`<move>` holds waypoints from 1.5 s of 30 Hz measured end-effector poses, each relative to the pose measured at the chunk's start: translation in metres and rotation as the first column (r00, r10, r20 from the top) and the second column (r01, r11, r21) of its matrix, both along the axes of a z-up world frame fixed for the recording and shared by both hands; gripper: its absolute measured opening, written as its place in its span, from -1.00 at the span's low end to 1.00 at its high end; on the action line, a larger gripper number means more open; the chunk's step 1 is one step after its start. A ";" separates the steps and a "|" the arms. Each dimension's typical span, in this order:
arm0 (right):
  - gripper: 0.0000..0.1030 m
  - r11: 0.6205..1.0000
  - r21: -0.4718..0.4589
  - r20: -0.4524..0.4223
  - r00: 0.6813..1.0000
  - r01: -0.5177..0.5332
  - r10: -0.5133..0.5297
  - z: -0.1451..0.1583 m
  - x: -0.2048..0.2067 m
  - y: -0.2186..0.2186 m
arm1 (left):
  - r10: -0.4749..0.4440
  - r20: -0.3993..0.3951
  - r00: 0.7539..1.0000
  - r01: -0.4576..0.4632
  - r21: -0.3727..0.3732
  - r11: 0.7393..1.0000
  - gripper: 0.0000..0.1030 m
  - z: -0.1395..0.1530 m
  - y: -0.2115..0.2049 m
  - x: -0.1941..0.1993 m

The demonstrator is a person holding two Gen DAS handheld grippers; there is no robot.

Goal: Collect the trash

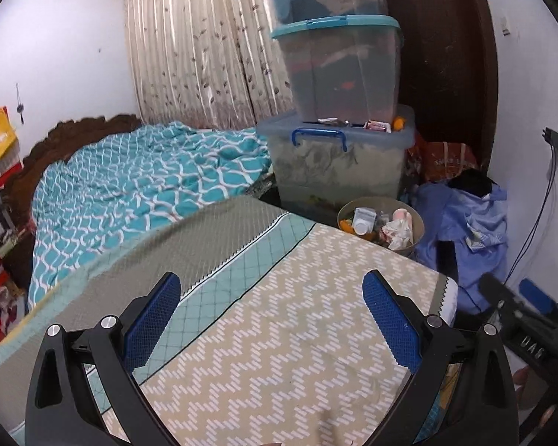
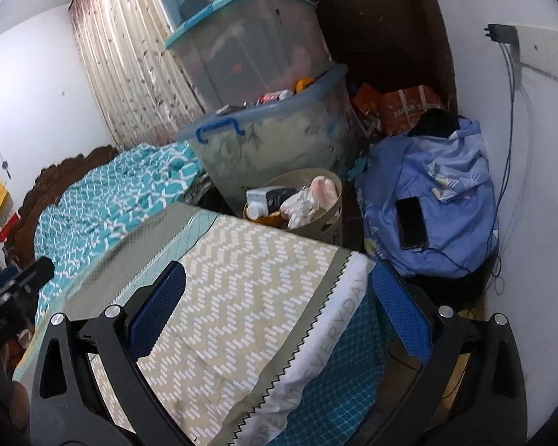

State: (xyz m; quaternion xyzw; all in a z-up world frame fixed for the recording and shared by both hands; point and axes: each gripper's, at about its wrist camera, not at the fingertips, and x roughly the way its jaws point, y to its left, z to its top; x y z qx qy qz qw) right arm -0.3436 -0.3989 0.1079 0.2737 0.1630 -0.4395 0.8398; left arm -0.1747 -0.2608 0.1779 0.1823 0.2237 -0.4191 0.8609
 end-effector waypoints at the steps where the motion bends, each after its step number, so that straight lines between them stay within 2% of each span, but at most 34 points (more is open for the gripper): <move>1: 0.93 1.000 0.002 -0.009 1.000 -0.013 0.013 -0.001 0.005 0.002 | 0.010 0.006 1.000 -0.010 -0.005 1.000 0.83 0.001 0.003 0.003; 8: 0.93 0.998 -0.027 -0.038 0.997 -0.065 0.064 -0.001 0.021 0.015 | 0.056 0.007 0.998 -0.056 -0.040 0.998 0.83 0.013 0.017 0.016; 30: 0.93 0.997 -0.014 -0.044 0.996 -0.082 0.082 -0.004 0.023 0.016 | 0.047 0.007 0.999 -0.047 -0.001 0.999 0.83 0.010 0.018 0.012; 45: 0.93 0.996 -0.010 -0.043 0.995 -0.091 0.090 -0.008 0.025 0.014 | 0.074 0.006 0.997 -0.075 0.028 0.997 0.83 0.000 0.011 0.017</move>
